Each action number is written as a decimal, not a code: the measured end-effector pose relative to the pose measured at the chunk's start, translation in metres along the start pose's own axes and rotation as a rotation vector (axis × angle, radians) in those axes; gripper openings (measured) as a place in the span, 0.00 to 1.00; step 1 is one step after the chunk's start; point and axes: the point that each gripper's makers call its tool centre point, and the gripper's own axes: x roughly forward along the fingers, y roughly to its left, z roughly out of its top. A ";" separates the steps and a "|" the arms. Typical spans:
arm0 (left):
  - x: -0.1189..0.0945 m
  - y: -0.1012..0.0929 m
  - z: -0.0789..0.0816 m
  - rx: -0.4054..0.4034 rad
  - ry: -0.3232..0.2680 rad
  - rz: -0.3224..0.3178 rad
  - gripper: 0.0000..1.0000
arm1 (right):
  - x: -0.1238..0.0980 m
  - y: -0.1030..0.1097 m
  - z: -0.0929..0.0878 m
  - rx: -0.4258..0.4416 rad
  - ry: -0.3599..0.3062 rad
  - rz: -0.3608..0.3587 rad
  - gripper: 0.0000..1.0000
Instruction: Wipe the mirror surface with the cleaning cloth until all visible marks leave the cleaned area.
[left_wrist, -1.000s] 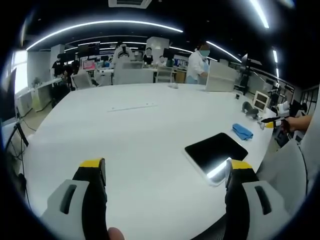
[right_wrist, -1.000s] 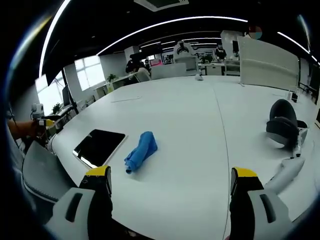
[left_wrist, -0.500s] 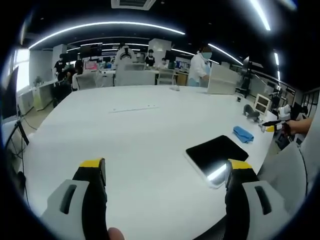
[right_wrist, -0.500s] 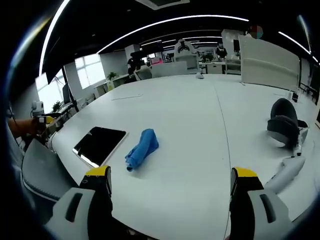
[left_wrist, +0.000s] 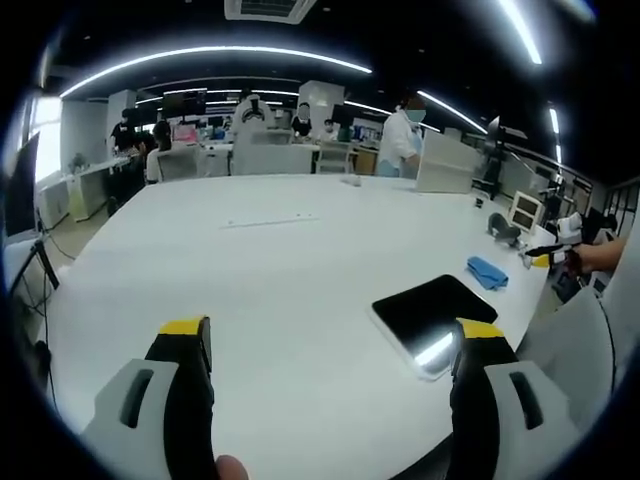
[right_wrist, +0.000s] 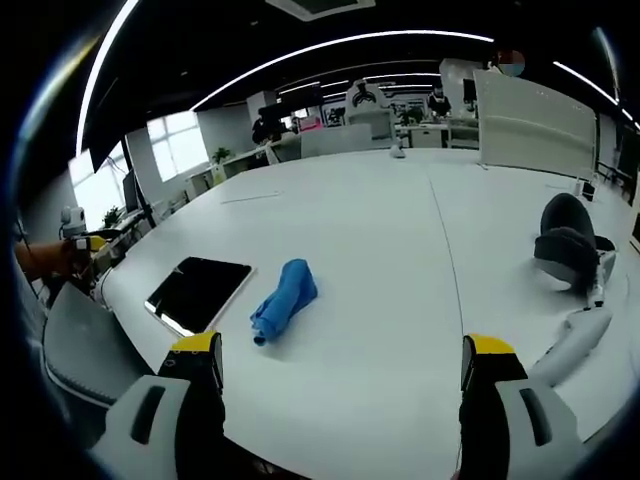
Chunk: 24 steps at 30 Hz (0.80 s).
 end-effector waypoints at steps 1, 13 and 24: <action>0.000 0.000 0.000 -0.003 -0.002 0.000 0.99 | 0.000 0.000 0.001 -0.004 0.002 -0.004 0.98; 0.000 0.000 0.001 0.007 -0.008 -0.003 0.99 | -0.004 0.002 0.005 -0.012 -0.008 -0.005 0.98; -0.003 -0.001 0.003 0.019 -0.021 0.006 0.97 | -0.005 -0.005 -0.007 -0.003 0.028 -0.010 0.98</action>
